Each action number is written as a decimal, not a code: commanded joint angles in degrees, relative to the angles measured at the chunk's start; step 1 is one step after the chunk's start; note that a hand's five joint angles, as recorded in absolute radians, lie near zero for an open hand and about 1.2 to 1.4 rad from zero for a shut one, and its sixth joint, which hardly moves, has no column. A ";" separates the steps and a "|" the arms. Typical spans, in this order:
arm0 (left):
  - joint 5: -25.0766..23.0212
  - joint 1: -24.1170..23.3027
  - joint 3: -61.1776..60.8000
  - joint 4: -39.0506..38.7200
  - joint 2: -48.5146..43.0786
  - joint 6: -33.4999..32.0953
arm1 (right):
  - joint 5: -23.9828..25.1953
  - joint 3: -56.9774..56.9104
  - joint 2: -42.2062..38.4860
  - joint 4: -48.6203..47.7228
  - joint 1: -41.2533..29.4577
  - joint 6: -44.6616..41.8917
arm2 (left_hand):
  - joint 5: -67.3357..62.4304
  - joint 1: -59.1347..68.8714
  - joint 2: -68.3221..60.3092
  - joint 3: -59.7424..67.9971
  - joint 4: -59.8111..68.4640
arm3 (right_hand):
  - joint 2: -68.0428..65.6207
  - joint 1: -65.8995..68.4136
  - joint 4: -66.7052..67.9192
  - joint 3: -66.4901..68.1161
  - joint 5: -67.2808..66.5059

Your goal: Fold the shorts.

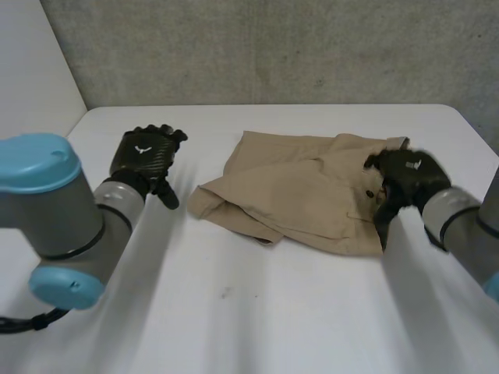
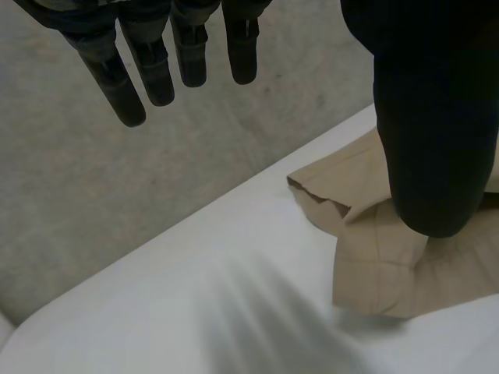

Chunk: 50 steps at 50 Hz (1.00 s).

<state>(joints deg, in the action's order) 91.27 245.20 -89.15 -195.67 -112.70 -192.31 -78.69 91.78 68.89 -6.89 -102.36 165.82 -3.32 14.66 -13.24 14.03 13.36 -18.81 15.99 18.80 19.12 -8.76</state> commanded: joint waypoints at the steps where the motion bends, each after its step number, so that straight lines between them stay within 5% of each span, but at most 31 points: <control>1: -1.97 0.54 11.18 1.00 -11.30 0.09 | -0.50 4.81 -1.48 -2.85 -3.37 0.91 | -6.64 5.31 -6.73 5.94 6.61 | -9.09 11.92 9.11 8.79 -9.15; 7: -2.76 0.63 19.17 3.36 -18.07 0.00 | -1.56 6.30 -5.69 -9.10 -4.60 -1.55 | -10.51 9.17 -10.59 9.81 10.48 | -14.81 17.64 14.83 14.51 -14.87; 16: -10.67 1.33 31.22 15.93 -26.60 0.35 | -5.69 7.01 -8.69 -10.16 -4.87 -10.25 | -13.71 12.38 -13.80 13.01 13.68 | -17.00 19.82 17.01 16.69 -17.05; 21: -10.85 1.25 33.60 17.26 -28.45 0.36 | -7.36 7.53 -8.25 -12.97 -5.30 -11.92 | -14.55 13.22 -14.63 13.85 14.52 | -47.19 50.02 47.21 46.88 -47.25; 23: -10.76 1.25 34.04 17.17 -28.80 0.35 | -7.36 7.80 -7.99 -13.85 -5.48 -11.92 | -18.41 17.07 -18.49 17.70 18.37 | -61.17 64.00 61.18 60.86 -61.22; 29: -10.50 1.25 35.18 16.99 -29.77 0.18 | -7.01 8.68 -5.53 -15.52 -6.09 -12.10 | -34.04 32.70 -34.12 33.34 34.00 | -61.19 64.01 61.20 60.88 -61.24; 36: -8.31 0.81 35.80 17.52 -31.09 0.00 | -7.45 7.98 -1.31 -15.26 -7.50 -12.89 | -66.65 65.31 -66.73 65.95 66.61 | -61.19 64.01 61.20 60.88 -61.24; 43: -4.79 -0.77 35.01 20.50 -25.65 -1.31 | -7.88 4.21 3.95 -14.30 -8.12 -18.94 | -66.68 65.34 -66.76 65.97 66.64 | -61.19 64.01 61.20 60.88 -61.24; 50: -2.42 -0.60 31.32 22.09 -5.10 -2.28 | -9.82 -4.49 11.25 -7.36 -8.12 -23.35 | -66.68 65.34 -66.76 65.97 66.64 | -61.19 64.01 61.20 60.88 -61.24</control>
<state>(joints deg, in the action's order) 86.97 244.57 -54.99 -174.64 -134.44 -193.93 -87.01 94.90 74.15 -20.15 -110.54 146.21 -55.62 65.74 -68.43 67.97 68.35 -67.49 54.63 68.24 67.37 -56.06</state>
